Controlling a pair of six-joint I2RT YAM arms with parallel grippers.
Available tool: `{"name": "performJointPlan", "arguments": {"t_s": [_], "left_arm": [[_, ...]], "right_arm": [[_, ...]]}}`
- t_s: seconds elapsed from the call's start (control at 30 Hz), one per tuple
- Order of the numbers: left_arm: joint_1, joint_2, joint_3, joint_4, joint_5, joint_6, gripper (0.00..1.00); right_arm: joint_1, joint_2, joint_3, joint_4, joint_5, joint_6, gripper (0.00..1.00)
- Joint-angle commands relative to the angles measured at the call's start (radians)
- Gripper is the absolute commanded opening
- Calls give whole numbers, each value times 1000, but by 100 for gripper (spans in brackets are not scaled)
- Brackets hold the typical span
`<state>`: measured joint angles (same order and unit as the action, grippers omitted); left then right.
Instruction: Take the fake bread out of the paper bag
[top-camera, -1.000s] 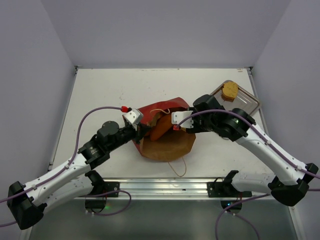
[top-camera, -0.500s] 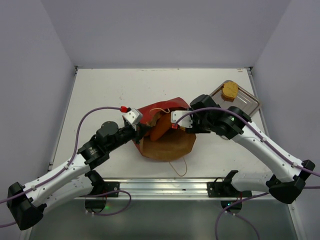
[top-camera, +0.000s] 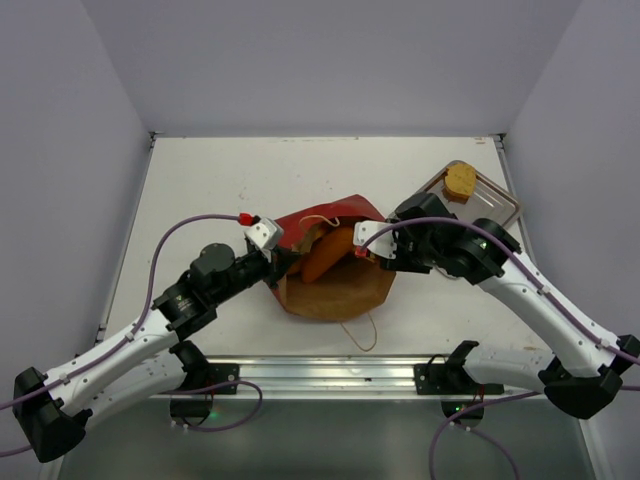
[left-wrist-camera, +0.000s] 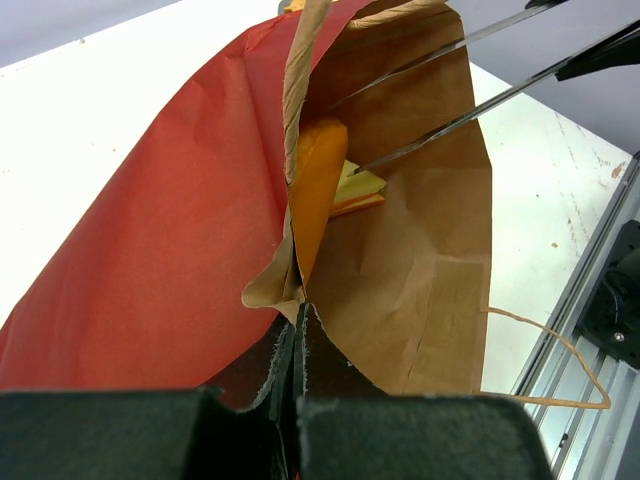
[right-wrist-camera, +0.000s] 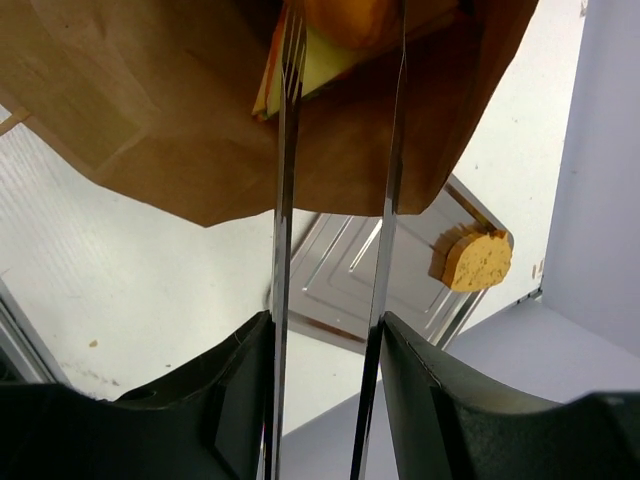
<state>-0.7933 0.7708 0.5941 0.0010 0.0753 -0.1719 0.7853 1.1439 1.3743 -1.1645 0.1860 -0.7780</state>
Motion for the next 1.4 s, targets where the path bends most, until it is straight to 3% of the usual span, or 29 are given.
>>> {"name": "performJointPlan", "arguments": {"t_s": [0.0, 0.7, 0.8, 1.03, 1.23, 1.37], "left_arm": [[-3, 1, 50, 16, 21, 6, 0], [-3, 1, 55, 17, 24, 3, 0], [-3, -1, 55, 19, 26, 0, 0], [-3, -4, 53, 19, 26, 0, 0], [-3, -8, 50, 19, 21, -3, 0], [-3, -18, 50, 16, -17, -9, 0]], "right_arm": [[-9, -36, -21, -23, -17, 25, 49], [-11, -38, -53, 89, 27, 75, 48], [-11, -35, -78, 88, 14, 82, 42], [-11, -55, -98, 74, -31, 102, 12], [-11, -98, -106, 71, -54, 118, 0], [-12, -141, -72, 59, -86, 134, 0]]}}
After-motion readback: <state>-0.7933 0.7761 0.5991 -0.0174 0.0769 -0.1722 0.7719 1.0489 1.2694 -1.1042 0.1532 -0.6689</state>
